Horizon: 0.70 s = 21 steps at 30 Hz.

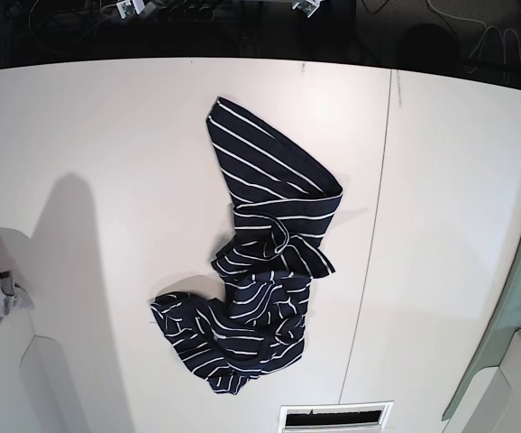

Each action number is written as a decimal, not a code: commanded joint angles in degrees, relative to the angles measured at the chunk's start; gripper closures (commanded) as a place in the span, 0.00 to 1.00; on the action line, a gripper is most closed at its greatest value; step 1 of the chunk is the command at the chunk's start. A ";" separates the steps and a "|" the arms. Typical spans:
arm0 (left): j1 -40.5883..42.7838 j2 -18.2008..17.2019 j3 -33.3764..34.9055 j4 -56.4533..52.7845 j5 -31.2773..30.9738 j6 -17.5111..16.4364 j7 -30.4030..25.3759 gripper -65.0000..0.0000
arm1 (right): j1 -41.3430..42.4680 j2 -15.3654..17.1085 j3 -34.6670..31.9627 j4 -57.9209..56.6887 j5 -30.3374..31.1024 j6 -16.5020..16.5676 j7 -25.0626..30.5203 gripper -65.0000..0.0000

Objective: Layout the t-shirt on the table in an organized manner, then fold the t-shirt properly
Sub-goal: 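Move both grippers down toward the crumpled navy striped t-shirt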

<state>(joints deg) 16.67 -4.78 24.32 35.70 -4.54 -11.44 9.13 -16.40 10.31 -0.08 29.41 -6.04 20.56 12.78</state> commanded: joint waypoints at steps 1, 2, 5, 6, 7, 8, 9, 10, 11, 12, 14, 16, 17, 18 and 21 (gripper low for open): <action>0.70 -0.02 0.02 0.46 -0.04 -0.39 1.05 0.81 | -0.52 0.44 -0.04 0.70 0.02 1.53 0.55 0.84; 0.92 -0.02 0.02 0.81 0.44 -0.39 1.81 0.81 | -0.68 0.52 -0.04 1.18 0.02 2.86 0.55 0.84; 3.19 -0.39 0.02 3.74 2.97 -0.35 2.05 0.81 | -2.80 1.16 -0.04 4.50 0.00 4.81 0.55 0.84; 4.22 -0.83 0.02 5.33 3.34 -0.35 2.05 0.81 | -3.85 1.42 -0.04 6.14 0.02 4.98 0.55 0.84; 5.38 -1.36 0.02 7.23 3.30 -0.35 1.95 0.81 | -4.98 1.77 -0.04 8.09 0.02 4.98 0.52 0.84; 6.58 -1.88 0.02 9.44 3.28 -0.35 1.81 0.81 | -6.23 2.16 -0.04 10.10 0.07 4.98 0.52 0.84; 7.78 -2.47 0.02 11.82 3.28 -0.33 1.60 0.81 | -7.52 2.62 -0.04 12.28 0.07 4.98 0.52 0.84; 8.96 -3.15 -0.04 14.38 3.28 -0.33 1.60 0.81 | -8.98 3.13 -0.04 14.56 0.11 5.38 0.52 0.84; 10.08 -3.87 -0.13 16.90 3.28 -0.22 1.64 0.81 | -10.38 3.74 -0.04 16.87 0.61 6.19 0.52 0.84; 11.19 -4.59 -0.46 19.50 3.28 -0.04 1.75 0.81 | -11.89 4.37 -0.04 19.26 1.40 7.45 0.52 0.84; 13.55 -5.68 -2.03 24.85 3.23 0.90 1.86 0.81 | -14.86 5.86 -0.04 23.96 4.00 9.73 0.50 0.84; 16.11 -6.45 -4.72 30.47 3.30 1.81 1.86 0.81 | -17.86 7.32 -0.04 28.81 6.38 9.90 0.50 0.84; 17.40 -6.71 -6.27 33.31 3.28 1.81 1.86 0.81 | -19.28 8.09 -0.04 31.30 7.21 9.88 0.50 0.84; 18.64 -6.86 -8.02 36.22 3.28 1.79 1.88 0.81 | -20.65 8.83 -0.04 33.83 7.93 9.88 0.50 0.84; 21.99 -6.84 -13.77 44.52 3.30 1.77 1.92 0.81 | -24.46 10.88 -0.04 41.59 10.27 9.90 0.48 0.84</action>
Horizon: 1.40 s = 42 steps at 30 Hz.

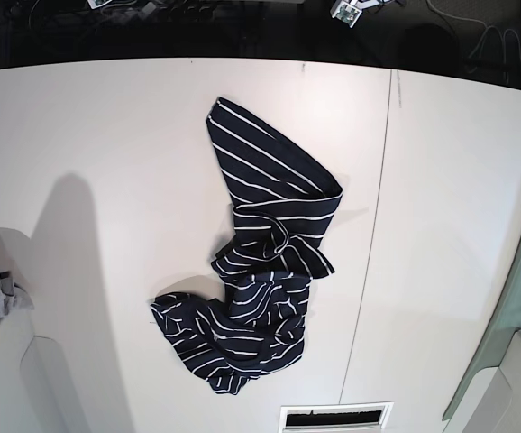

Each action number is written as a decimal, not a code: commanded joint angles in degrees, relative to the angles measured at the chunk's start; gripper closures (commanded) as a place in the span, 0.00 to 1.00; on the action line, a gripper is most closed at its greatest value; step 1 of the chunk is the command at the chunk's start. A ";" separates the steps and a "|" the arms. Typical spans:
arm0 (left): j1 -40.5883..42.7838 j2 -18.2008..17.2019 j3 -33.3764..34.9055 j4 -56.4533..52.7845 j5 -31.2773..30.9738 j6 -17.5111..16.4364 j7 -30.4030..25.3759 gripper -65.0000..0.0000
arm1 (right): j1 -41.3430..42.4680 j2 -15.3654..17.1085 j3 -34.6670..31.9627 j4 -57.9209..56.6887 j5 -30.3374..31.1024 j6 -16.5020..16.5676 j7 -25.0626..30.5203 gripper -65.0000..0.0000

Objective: Layout the t-shirt on the table in an organized manner, then fold the t-shirt properly
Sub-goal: 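Move both grippers down toward the crumpled navy striped t-shirt, then grasp the shirt with both grippers and pull the pieces apart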

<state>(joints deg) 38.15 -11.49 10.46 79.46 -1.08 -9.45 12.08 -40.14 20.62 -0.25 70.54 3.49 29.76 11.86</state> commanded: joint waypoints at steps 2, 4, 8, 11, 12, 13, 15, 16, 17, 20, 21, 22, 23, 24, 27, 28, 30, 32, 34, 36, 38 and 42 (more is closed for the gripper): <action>2.45 -0.13 -3.41 6.12 -0.20 -0.26 -0.13 0.81 | -2.89 1.53 0.13 5.70 2.03 0.70 1.40 0.84; 3.85 -0.15 -6.29 11.13 -0.35 -1.66 1.77 0.75 | -4.44 2.16 0.13 10.54 2.12 0.70 1.11 0.84; 4.70 -1.46 -10.75 20.33 -6.67 -6.62 6.73 0.61 | -5.27 2.54 0.28 17.97 2.16 0.70 0.02 0.84; 4.70 -3.32 -13.05 25.66 -10.97 -6.86 7.45 0.61 | -4.68 2.51 0.28 22.95 3.80 0.68 -0.09 0.84; 4.55 -4.15 -13.49 26.97 -11.93 -6.86 7.43 0.61 | -4.22 2.43 0.28 24.41 4.37 0.68 -0.33 0.84; 4.17 -4.96 -13.60 28.00 -12.68 -6.86 7.41 0.61 | -3.41 2.32 0.28 25.73 4.61 0.68 -0.63 0.84; 2.49 -6.64 -13.57 28.83 -13.40 -6.86 7.48 0.61 | -0.81 1.95 0.26 27.50 4.70 0.70 -2.60 0.84; 1.36 -7.32 -13.44 28.83 -14.03 -6.86 7.50 0.61 | 1.01 1.70 0.26 27.96 4.72 0.70 -4.11 0.84; 0.04 -7.82 -13.14 28.81 -15.15 -6.88 7.50 0.61 | 3.06 1.33 0.28 28.13 4.74 0.66 -6.08 0.84; -4.37 -8.70 -12.37 28.68 -16.81 -6.88 7.48 0.61 | 9.86 -0.07 0.26 28.02 8.92 0.48 -11.85 0.83; -6.12 -8.68 -12.17 28.59 -17.33 -6.88 7.52 0.61 | 12.15 -0.66 0.24 28.02 10.78 0.46 -12.96 0.79; -7.85 -8.68 -11.82 28.33 -18.10 -6.88 7.50 0.61 | 14.23 -1.33 0.24 28.02 12.04 0.42 -13.42 0.75; -9.53 -8.66 -11.28 28.00 -18.51 -6.86 7.56 0.61 | 16.17 -2.16 0.24 28.02 12.55 0.39 -13.68 0.71; -11.10 -8.66 -10.51 27.39 -18.49 -6.86 7.65 0.61 | 18.01 -3.08 0.24 28.02 12.63 0.37 -13.94 0.68; -15.37 -8.61 -7.43 23.98 -18.45 -6.84 7.72 0.54 | 23.54 -6.32 -0.04 27.41 12.63 0.02 -15.17 0.65; -16.50 -8.48 -6.34 22.58 -18.43 -6.86 7.69 0.51 | 25.27 -7.41 -0.37 26.93 12.61 0.02 -15.17 0.65; -18.60 -8.15 -4.44 20.02 -18.43 -6.82 7.65 0.48 | 28.72 -9.51 -1.31 25.66 12.37 -0.76 -15.17 0.65; -20.41 -7.13 -3.48 18.12 -18.21 -6.58 7.63 0.48 | 32.30 -11.80 -2.71 23.34 11.32 -3.91 -15.15 0.65; -21.90 -5.79 -3.39 16.44 -17.64 -6.60 7.65 0.48 | 36.00 -14.16 -4.37 19.93 9.14 -7.41 -15.13 0.65; -22.88 -5.01 -3.39 14.58 -17.16 -6.45 7.61 0.48 | 39.67 -16.70 -6.01 15.80 7.32 -9.55 -15.08 0.65; -23.37 -4.61 -3.39 12.61 -17.05 -5.38 7.21 0.48 | 43.10 -19.52 -7.43 11.34 6.54 -11.67 -14.95 0.65; -24.72 -4.55 -3.39 8.72 -15.41 -4.61 4.50 0.48 | 49.88 -25.35 -9.03 1.20 4.35 -15.69 -14.91 0.65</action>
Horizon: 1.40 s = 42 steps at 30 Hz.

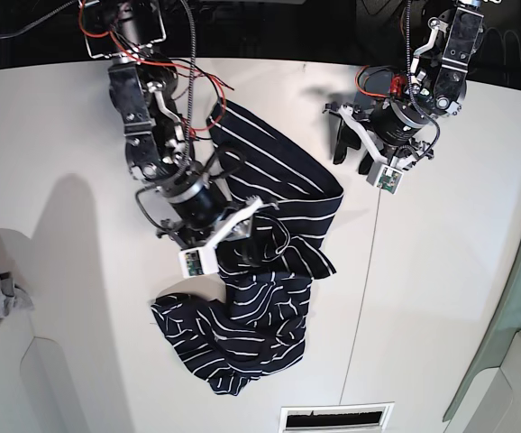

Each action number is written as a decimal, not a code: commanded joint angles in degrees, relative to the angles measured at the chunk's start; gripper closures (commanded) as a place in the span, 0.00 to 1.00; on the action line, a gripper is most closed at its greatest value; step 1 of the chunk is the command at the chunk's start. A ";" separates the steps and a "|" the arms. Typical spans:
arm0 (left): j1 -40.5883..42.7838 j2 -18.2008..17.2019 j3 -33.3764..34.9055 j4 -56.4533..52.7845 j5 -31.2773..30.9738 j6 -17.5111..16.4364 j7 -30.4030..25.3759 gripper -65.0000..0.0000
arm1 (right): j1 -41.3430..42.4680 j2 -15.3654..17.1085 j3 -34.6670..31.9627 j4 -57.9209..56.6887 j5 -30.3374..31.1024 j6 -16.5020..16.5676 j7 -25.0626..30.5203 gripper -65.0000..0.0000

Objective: Layout the t-shirt on the table in an organized manner, then fold the t-shirt properly
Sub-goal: 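Grasp the shirt with both grippers and pull the pieces apart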

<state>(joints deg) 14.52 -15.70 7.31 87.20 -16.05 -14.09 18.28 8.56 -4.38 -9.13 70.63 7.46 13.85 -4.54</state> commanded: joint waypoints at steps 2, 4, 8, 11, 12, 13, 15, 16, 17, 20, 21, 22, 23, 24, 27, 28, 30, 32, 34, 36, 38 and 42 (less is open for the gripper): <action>-2.47 -0.31 -0.24 -0.26 0.24 0.24 -2.19 0.48 | 4.50 -2.54 -0.33 -4.07 -0.85 0.26 1.51 0.65; -3.76 -0.31 -0.24 -1.07 0.24 1.57 -2.21 0.48 | 7.15 -4.24 -0.33 -8.41 -2.14 -0.98 1.51 0.65; -5.18 -0.33 -0.24 -3.85 0.52 1.88 -2.34 0.48 | 9.20 -4.31 -0.98 -13.42 -2.62 -4.92 2.12 0.65; -5.86 -0.33 -0.24 -6.19 0.48 1.86 -3.30 0.48 | 9.20 -4.31 -0.98 -15.21 -3.67 -4.63 2.12 0.65; -6.21 -0.31 -0.24 -6.75 0.44 1.86 -3.39 0.48 | 9.18 -4.31 -0.98 -15.63 -3.63 -4.57 2.12 0.65; -6.54 -0.15 -0.24 -7.15 0.42 1.86 -3.52 0.48 | 9.16 -4.31 -0.98 -15.91 -3.65 -4.59 2.12 0.65; -6.93 0.59 -0.24 -7.48 0.46 1.81 -3.54 0.48 | 9.03 -4.31 -0.98 -16.35 -3.69 -4.59 2.10 0.71; -6.91 1.01 -0.24 -7.48 0.44 1.84 -4.02 0.49 | 9.03 -4.31 -0.98 -16.57 -4.04 -4.52 2.03 0.76; -6.91 1.49 -0.24 -7.48 0.44 1.84 -4.39 0.54 | 9.03 -4.31 -0.98 -16.81 -5.11 -4.07 2.03 0.81; -6.91 2.54 -0.24 -7.48 0.44 1.84 -4.37 0.86 | 9.14 -4.31 -0.98 -16.87 -9.03 0.72 2.12 0.96; -6.91 2.60 -0.24 -7.48 0.44 1.84 -4.39 0.96 | 9.20 -4.31 -0.98 -16.87 -9.25 1.66 2.14 1.00; -6.91 2.69 -0.24 -7.48 0.42 1.86 -4.39 1.00 | 9.20 -4.31 -0.98 -16.83 -9.22 1.70 2.16 1.00; -6.91 2.64 -0.24 -7.48 0.44 1.86 -4.57 1.00 | 9.22 -4.31 -0.98 -16.68 -9.22 1.53 2.21 1.00; -6.91 2.62 -0.24 -7.45 0.44 1.84 -4.79 1.00 | 9.20 -4.31 -0.98 -16.31 -9.22 1.55 2.56 1.00; -7.13 2.49 -0.24 -7.34 0.28 -1.31 -4.85 1.00 | 9.18 -4.31 -0.96 -13.60 -9.20 1.60 2.80 1.00; -7.23 2.51 -0.24 -7.10 -0.20 -3.08 -4.96 1.00 | 9.16 -4.24 -0.98 -12.11 -9.20 1.66 2.78 1.00; -7.48 2.49 -0.26 -6.73 -2.29 -4.59 -5.22 1.00 | 8.85 -4.15 -0.96 -8.22 -9.22 2.91 2.62 1.00; -8.09 2.36 -0.94 -6.64 -2.62 -4.00 -5.22 1.00 | 8.50 -3.98 -0.96 -3.67 -9.22 4.50 0.96 1.00; -8.74 2.32 -2.91 -6.64 -3.61 -2.95 -5.16 1.00 | 7.61 -3.85 -0.94 1.62 -9.22 4.59 -1.03 1.00; -9.33 2.14 -5.73 -6.64 -5.38 -2.91 -4.46 1.00 | 6.38 -3.52 -0.85 6.95 -9.20 4.61 -3.69 1.00; -9.97 1.36 -7.98 -6.64 -7.78 -3.10 -2.93 1.00 | 5.25 -2.84 -0.85 11.52 -9.18 4.59 -5.75 1.00; -11.28 -1.88 -9.44 -6.64 -8.81 -3.30 -2.54 1.00 | 3.74 -0.76 -0.72 17.31 -9.18 4.59 -8.63 1.00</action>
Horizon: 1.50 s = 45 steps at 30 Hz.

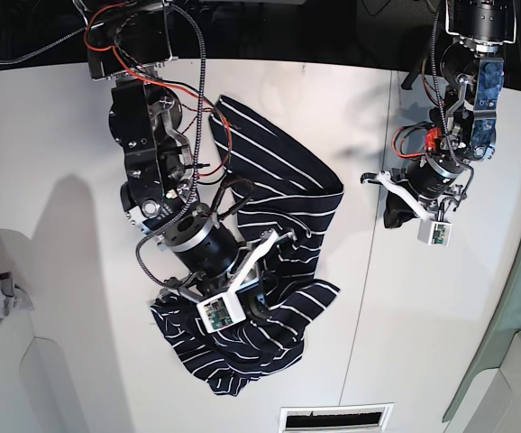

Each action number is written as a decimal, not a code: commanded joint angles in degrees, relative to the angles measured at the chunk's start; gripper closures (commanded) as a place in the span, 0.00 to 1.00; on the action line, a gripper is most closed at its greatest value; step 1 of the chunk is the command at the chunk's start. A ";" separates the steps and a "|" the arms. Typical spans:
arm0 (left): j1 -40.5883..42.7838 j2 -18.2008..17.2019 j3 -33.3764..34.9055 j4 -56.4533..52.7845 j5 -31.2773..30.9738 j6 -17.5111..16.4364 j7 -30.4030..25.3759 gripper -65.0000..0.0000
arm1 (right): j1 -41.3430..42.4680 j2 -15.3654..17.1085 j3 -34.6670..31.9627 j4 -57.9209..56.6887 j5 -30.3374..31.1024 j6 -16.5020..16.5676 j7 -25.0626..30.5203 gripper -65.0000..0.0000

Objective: Layout the t-shirt on the table in an organized manner, then fold the t-shirt properly
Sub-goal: 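Grasp the shirt with both grippers and pull the pieces apart, then carry the left gripper's fabric over toward the right gripper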

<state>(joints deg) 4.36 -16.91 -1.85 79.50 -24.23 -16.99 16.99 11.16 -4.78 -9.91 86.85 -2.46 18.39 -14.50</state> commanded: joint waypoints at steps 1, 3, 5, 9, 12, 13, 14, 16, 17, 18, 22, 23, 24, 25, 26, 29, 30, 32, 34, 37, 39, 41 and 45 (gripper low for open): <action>-1.38 -1.60 -0.28 1.05 -0.63 -0.42 -0.92 1.00 | 0.70 0.24 0.15 2.03 0.74 0.02 1.11 1.00; -1.51 -3.15 -0.28 1.05 -0.98 -2.01 -0.17 1.00 | -0.48 1.36 0.61 3.69 0.76 0.02 1.11 1.00; -1.44 -4.17 -0.26 1.05 -3.52 -6.60 0.42 1.00 | -1.73 1.92 1.64 4.63 0.74 0.02 0.96 1.00; -1.46 -4.48 -0.26 1.05 -8.83 -13.05 4.28 1.00 | -3.67 2.27 5.40 5.11 0.81 0.04 0.96 1.00; -1.44 -4.04 0.55 1.05 -11.17 -16.31 6.84 0.84 | -4.74 2.38 9.40 5.68 2.43 0.35 1.01 1.00; -1.42 -4.00 1.14 1.05 -11.72 -16.55 7.52 0.74 | -5.03 2.62 10.80 5.86 3.15 1.07 1.01 1.00; -1.42 -4.02 1.97 1.05 -11.96 -16.74 7.72 0.65 | -5.20 3.10 12.22 5.95 3.82 1.75 1.01 1.00; -1.46 -4.02 3.78 1.05 -11.96 -16.74 7.65 0.55 | -5.29 4.33 15.26 5.95 4.98 2.51 1.03 1.00; -1.46 -3.98 4.66 1.05 -11.96 -16.72 7.65 0.54 | -5.27 5.09 16.83 5.95 5.55 2.49 1.09 1.00; -1.46 -3.85 5.44 1.05 -11.89 -16.74 7.67 0.54 | -5.27 5.99 18.43 5.95 6.01 2.45 1.20 1.00; -1.44 -3.17 7.37 1.05 -9.97 -16.72 7.69 0.54 | -5.01 8.79 24.74 5.92 8.92 2.43 1.14 1.00; -1.44 -3.04 7.63 1.05 -9.84 -16.74 7.69 0.54 | -5.03 9.31 25.92 5.92 10.14 2.43 1.07 1.00; -1.46 -2.93 7.96 1.05 -9.84 -16.74 7.67 0.54 | -5.03 9.73 26.80 5.92 11.13 2.43 0.70 1.00; -1.46 -2.93 8.20 1.05 -9.86 -16.74 7.67 0.54 | -5.03 9.88 27.47 5.92 11.76 2.40 0.46 1.00; -1.46 -2.93 8.39 1.05 -9.86 -16.74 7.67 0.54 | -5.03 9.86 28.02 5.86 11.93 2.40 0.48 1.00; -1.46 -2.91 8.66 1.05 -10.38 -16.74 7.69 0.54 | -5.14 9.84 28.28 4.90 11.96 2.40 0.31 0.84; -1.46 -2.91 8.63 1.05 -10.93 -16.74 7.69 0.54 | -5.18 9.84 28.26 4.48 12.66 2.40 0.26 0.70; -1.49 -2.93 8.63 1.05 -11.26 -16.74 7.72 0.54 | -5.16 9.86 28.28 3.56 16.39 2.40 -2.12 0.51; -1.49 -2.93 8.63 1.07 -11.34 -17.38 8.55 0.54 | -5.18 9.84 28.28 3.50 20.50 2.43 -7.61 0.47; -1.44 -2.91 8.63 1.09 -14.97 -23.01 12.83 0.54 | -5.33 9.84 28.28 3.58 23.71 3.32 -14.71 0.47; -0.98 -2.93 8.63 1.66 -18.69 -23.01 15.69 0.54 | -6.12 9.84 28.28 4.02 25.20 4.85 -16.74 0.47; 0.02 -2.93 8.63 3.21 -20.17 -23.01 16.74 0.54 | -7.76 9.84 28.28 4.83 26.60 5.86 -17.05 0.47; 2.86 -1.86 8.70 8.00 -20.09 -23.01 16.72 0.54 | -11.72 9.84 28.26 5.29 26.93 7.30 -17.05 0.47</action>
<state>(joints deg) 7.84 -18.70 7.03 86.43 -43.09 -39.09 34.72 -1.21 4.75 18.26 91.02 23.46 24.77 -32.56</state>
